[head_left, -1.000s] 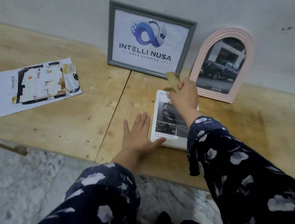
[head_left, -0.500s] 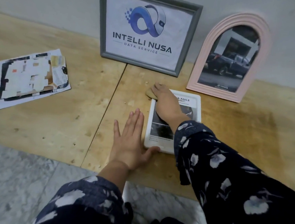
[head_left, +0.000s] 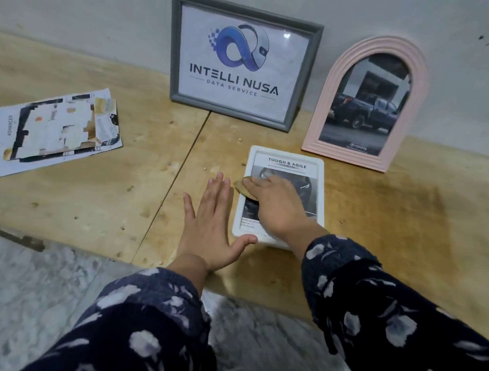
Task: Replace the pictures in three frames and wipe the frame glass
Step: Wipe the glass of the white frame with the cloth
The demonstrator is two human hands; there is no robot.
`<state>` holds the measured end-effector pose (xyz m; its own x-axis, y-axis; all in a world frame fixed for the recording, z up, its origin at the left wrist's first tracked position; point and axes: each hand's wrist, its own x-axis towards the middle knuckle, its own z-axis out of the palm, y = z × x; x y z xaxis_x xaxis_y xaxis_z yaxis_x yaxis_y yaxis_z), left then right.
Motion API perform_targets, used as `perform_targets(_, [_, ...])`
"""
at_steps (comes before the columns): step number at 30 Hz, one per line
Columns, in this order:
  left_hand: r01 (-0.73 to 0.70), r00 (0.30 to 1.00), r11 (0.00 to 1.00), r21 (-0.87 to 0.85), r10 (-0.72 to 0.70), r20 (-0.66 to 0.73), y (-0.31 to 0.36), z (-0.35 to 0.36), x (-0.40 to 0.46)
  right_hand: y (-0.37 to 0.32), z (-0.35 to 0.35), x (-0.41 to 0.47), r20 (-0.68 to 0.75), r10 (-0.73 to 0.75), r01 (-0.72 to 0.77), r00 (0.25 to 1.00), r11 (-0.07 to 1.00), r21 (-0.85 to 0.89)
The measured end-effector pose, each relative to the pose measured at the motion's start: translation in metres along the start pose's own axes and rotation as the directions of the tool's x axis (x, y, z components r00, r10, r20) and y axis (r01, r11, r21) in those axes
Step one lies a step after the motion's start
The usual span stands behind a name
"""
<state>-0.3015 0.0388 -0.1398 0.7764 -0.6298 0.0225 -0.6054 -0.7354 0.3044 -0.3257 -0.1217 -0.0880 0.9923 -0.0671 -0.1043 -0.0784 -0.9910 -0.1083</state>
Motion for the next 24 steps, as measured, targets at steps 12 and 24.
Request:
perform_targets(12, [-0.006, 1.0, 1.0, 0.006, 0.006, -0.015, 0.001, 0.002, -0.003, -0.02, -0.002, -0.047, 0.096, -0.092, 0.097, 0.991, 0.994, -0.053])
perform_targets(24, [-0.037, 0.999, 0.997, 0.074, 0.034, 0.035, 0.001, 0.003, 0.002, 0.049, -0.032, 0.017, -0.091, 0.484, -0.349, 0.87, 0.736, 0.58])
